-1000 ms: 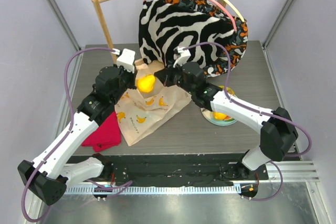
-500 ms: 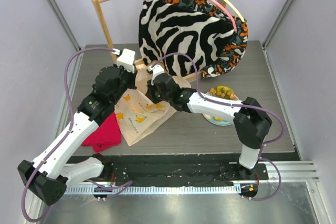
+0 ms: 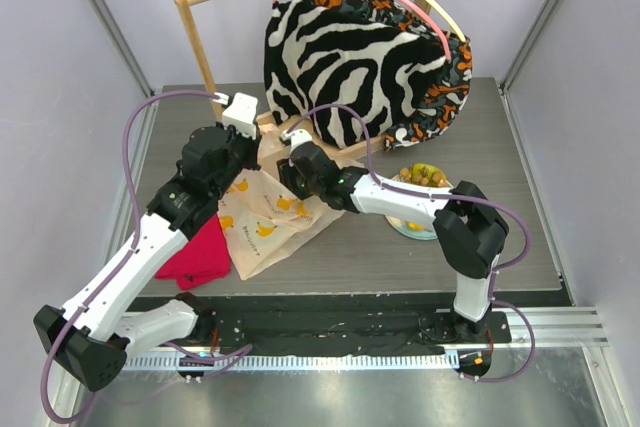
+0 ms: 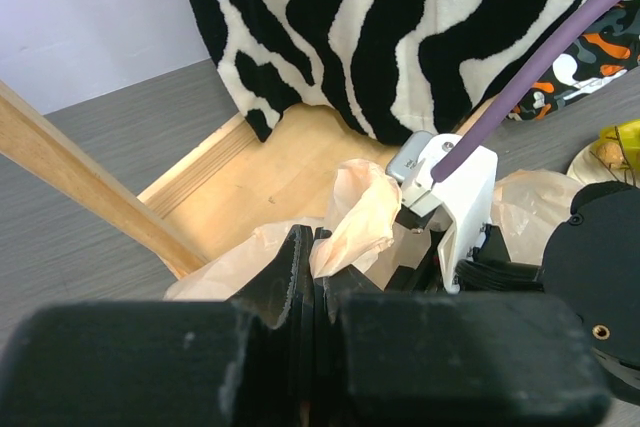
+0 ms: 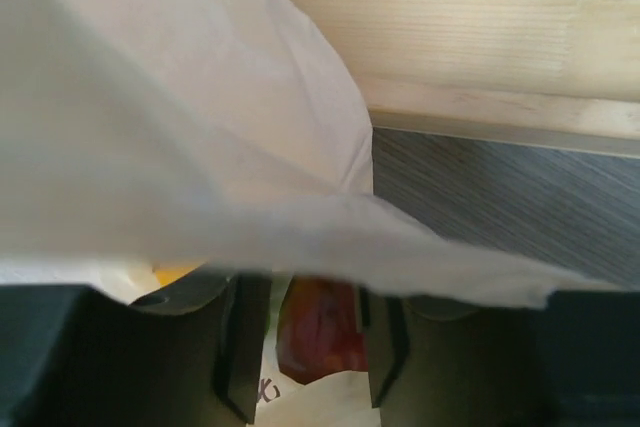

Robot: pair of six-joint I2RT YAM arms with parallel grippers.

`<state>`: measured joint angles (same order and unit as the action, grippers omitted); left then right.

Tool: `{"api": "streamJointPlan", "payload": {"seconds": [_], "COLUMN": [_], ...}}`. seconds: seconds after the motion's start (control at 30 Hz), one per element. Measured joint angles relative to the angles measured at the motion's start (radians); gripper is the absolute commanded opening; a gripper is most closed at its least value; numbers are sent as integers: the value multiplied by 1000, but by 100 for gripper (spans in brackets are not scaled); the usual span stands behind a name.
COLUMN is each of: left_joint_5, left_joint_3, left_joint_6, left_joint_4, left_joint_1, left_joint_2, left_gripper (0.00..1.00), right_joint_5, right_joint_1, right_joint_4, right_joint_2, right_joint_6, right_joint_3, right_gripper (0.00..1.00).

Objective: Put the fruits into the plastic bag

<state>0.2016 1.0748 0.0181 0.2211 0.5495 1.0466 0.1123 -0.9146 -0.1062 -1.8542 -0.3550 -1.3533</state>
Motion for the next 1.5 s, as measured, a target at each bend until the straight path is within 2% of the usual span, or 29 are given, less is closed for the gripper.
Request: {"api": "streamJointPlan", "payload": {"seconds": [0.03,0.13,0.33,0.7,0.87,0.93,1.03,1.17,1.27,1.33,1.4,1.5], "left_joint_5": [0,0,0,0,1,6,14,20,22,22,16,2], "left_joint_3": [0,0,0,0,1,5,17,19,19,19,19,19], "left_joint_6": [0,0,0,0,0,0,0,1,2,3,8,22], "left_joint_4": [0,0,0,0,0,0,5,5,5,6,7,7], "left_joint_1": [0,0,0,0,0,0,0,0,0,0,0,0], "left_joint_2": [0,0,1,1,13,24,39,40,39,38,36,28], "left_gripper": [0,0,0,0,0,0,0,0,0,0,0,0], "right_joint_5": [4,9,13,41,142,201,309,384,377,376,375,364], "right_joint_1": [0,0,0,3,3,3,11,97,262,344,382,397], "right_joint_4": [0,0,25,128,159,167,173,84,-21,-101,-185,-301], "right_joint_2": [0,2,52,223,367,452,576,671,688,700,712,730], "right_joint_6": [2,1,2,-6,-13,-12,-6,-34,-95,-132,-158,-185], "right_joint_3": [0,0,29,109,200,248,311,323,337,375,409,445], "right_gripper": [64,75,79,77,78,83,84,84,84,89,94,95]}}
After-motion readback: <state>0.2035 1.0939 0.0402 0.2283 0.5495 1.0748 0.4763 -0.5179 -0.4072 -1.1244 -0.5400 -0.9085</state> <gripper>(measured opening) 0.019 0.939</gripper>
